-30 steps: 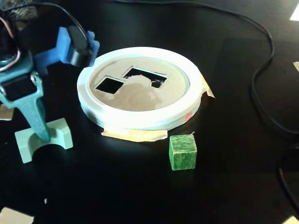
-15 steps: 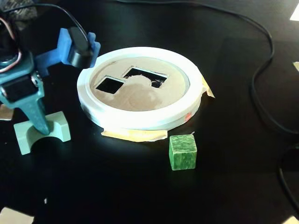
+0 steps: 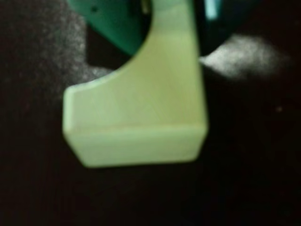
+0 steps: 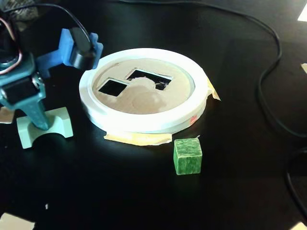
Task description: Pick up the U shape block and drop it in corresponding U shaped hole
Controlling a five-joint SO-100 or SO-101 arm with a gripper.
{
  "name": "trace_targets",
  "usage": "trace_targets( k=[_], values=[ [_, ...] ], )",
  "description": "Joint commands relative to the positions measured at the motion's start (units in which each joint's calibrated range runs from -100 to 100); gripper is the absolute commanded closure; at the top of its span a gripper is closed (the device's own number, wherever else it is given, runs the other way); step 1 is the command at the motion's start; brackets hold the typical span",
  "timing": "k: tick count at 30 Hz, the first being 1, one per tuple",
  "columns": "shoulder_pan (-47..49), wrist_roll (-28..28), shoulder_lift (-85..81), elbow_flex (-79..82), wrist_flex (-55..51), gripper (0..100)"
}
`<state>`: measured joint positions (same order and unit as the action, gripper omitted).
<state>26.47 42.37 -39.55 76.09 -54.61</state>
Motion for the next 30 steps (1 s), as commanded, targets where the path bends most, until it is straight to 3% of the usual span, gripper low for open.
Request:
trace_targets(
  k=[1, 10, 14, 19, 24, 30],
  values=[
    [-1.0, -0.3, -1.0, -1.6, 1.5, 93],
    [-0.9, -0.3, -1.7, -3.0, 0.2, 93],
    [0.4, -0.3, -9.8, -6.5, -0.8, 93],
    [0.1, 0.2, -17.3, -15.1, -15.7, 93],
    [-0.6, 0.9, -12.5, -29.6, -19.0, 93],
    [1.0, 6.3, 7.2, -44.7, -18.8, 93]
  ],
)
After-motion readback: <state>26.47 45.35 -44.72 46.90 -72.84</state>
